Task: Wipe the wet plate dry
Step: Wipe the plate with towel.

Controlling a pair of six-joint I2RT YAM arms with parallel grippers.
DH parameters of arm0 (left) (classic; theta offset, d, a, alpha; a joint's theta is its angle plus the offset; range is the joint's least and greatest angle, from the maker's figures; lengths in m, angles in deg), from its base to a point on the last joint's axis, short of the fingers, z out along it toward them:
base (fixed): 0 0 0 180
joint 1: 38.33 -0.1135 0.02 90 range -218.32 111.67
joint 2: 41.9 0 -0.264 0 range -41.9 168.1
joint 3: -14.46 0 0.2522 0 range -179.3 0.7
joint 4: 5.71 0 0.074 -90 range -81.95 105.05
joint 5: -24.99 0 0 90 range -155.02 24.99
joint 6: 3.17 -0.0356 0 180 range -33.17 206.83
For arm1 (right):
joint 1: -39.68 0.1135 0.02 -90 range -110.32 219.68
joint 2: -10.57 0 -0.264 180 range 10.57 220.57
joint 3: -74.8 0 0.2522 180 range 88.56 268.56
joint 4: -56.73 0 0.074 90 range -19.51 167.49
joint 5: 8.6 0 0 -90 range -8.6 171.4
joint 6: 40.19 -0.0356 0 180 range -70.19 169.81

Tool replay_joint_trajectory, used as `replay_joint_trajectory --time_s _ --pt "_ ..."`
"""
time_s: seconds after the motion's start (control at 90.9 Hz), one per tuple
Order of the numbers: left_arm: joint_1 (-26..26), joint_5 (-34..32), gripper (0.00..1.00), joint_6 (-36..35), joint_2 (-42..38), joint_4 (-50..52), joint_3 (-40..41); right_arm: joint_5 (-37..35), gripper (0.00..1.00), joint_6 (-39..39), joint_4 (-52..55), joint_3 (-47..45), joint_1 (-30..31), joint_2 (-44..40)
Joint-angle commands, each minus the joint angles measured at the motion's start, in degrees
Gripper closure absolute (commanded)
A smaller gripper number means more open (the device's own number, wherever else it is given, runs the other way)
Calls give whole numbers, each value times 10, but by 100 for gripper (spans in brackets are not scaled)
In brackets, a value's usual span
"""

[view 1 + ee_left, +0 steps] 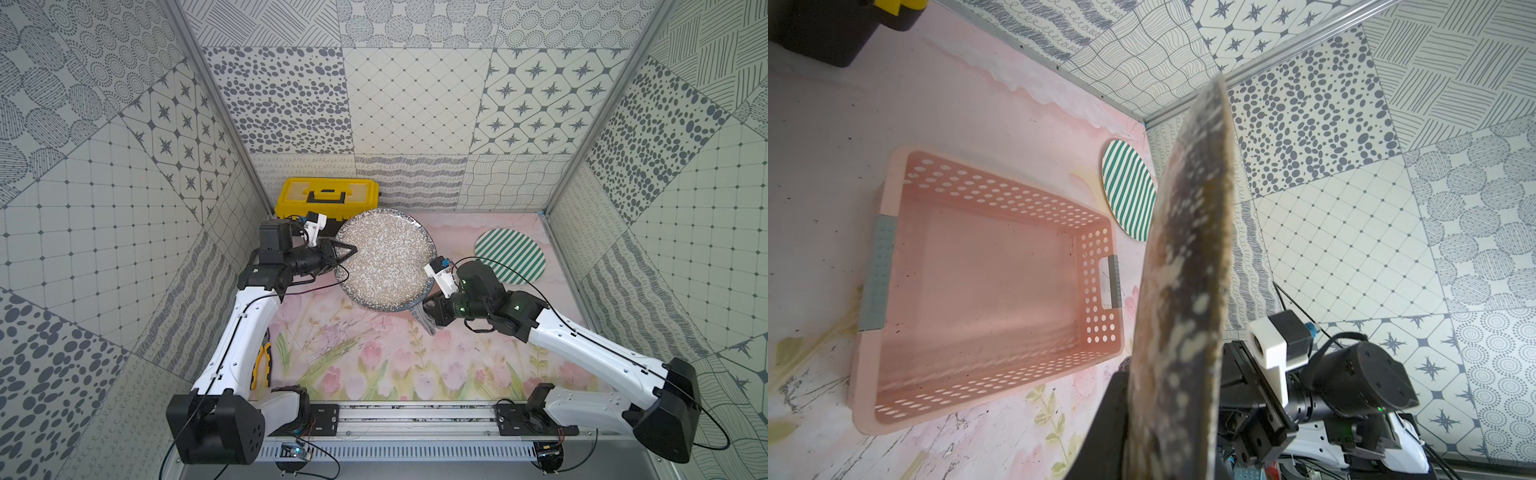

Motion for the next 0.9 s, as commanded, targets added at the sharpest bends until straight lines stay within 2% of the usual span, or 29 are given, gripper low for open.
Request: replay_joint_trajectory --time_s 0.0,0.495,0.704,0.891 --pt "2 64 100 17 -3 -101 -1 -85 100 34 -142 7 33 -24" --pt "2 62 100 17 -2 -100 4 -320 100 123 -190 36 190 14" --pt "2 61 100 17 -2 -101 6 -393 100 173 -209 69 241 54" --pt "2 60 100 18 -3 -100 7 -422 100 195 -217 112 253 107"
